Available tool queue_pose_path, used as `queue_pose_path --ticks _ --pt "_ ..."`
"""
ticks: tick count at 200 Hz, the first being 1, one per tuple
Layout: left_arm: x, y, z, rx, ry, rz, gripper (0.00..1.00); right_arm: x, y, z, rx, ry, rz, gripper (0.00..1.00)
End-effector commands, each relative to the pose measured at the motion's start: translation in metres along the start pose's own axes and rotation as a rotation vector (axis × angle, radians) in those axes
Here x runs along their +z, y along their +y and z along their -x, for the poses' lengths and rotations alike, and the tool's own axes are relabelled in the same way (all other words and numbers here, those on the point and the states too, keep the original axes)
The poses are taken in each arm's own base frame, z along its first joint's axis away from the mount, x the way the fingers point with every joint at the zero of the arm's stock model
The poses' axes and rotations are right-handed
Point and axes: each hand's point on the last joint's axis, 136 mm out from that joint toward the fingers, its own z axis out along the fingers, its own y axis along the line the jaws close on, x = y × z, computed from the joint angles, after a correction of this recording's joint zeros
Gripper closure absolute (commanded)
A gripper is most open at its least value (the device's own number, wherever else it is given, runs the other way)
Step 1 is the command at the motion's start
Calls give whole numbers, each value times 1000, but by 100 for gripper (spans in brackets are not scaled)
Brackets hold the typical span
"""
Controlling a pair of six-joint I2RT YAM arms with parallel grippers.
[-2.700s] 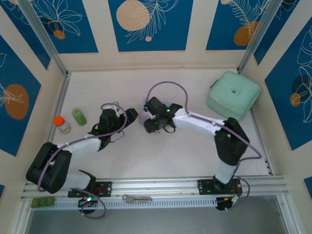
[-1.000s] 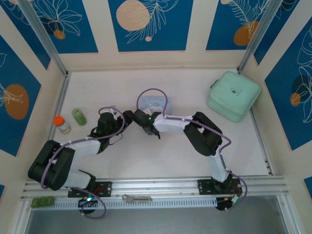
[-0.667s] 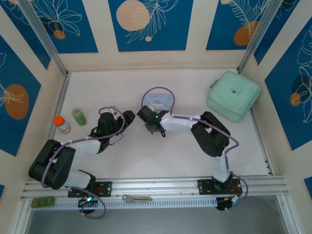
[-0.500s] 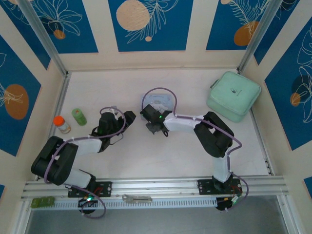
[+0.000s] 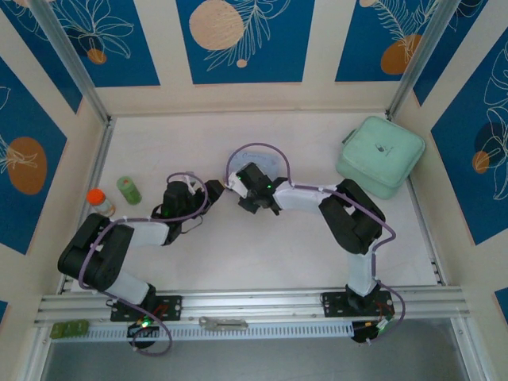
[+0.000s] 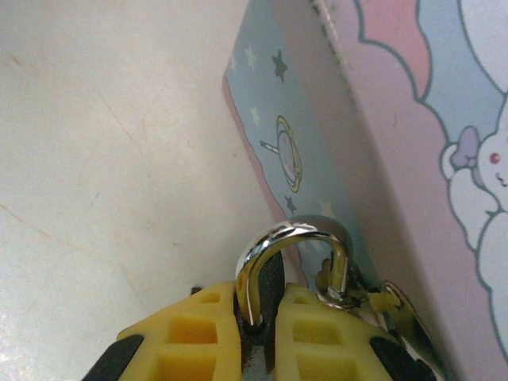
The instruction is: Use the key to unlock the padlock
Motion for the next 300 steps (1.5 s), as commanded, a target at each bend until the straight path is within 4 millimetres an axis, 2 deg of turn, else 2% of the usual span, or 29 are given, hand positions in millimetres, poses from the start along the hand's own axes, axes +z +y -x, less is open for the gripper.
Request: queue_pose_path --ticks 1,34,55,86,112,135,196,219,251,278,300 --pt "3 -9 3 0 11 -45 27 -13 -2 26 -5 -142 69 100" --pt "4 -12 2 -21 13 -83 27 -20 3 41 26 -208 153 100" --pt "4 -16 0 -41 19 -123 29 -23 7 43 55 -226 203 100" --pt "6 -21 -4 -63 34 -177 32 -23 1 43 84 -235 226 100" --pt "9 -17 -6 -71 43 -176 32 -24 -9 55 94 -229 203 100" --pt "8 -19 -5 -81 33 -193 33 -27 -8 59 110 -209 233 100" --pt "5 -13 -1 -54 13 -145 33 -67 -10 72 235 -307 346 100" --pt "0 -13 5 -29 -11 -115 33 -82 -15 68 303 -321 350 100" --pt "-11 -10 13 45 -41 -27 30 -98 -20 53 457 -265 338 100" --pt "-25 -15 23 159 -57 78 13 -109 -24 31 611 -191 292 100" --pt "-44 -17 38 238 -122 166 6 -122 -31 12 729 -159 238 100"
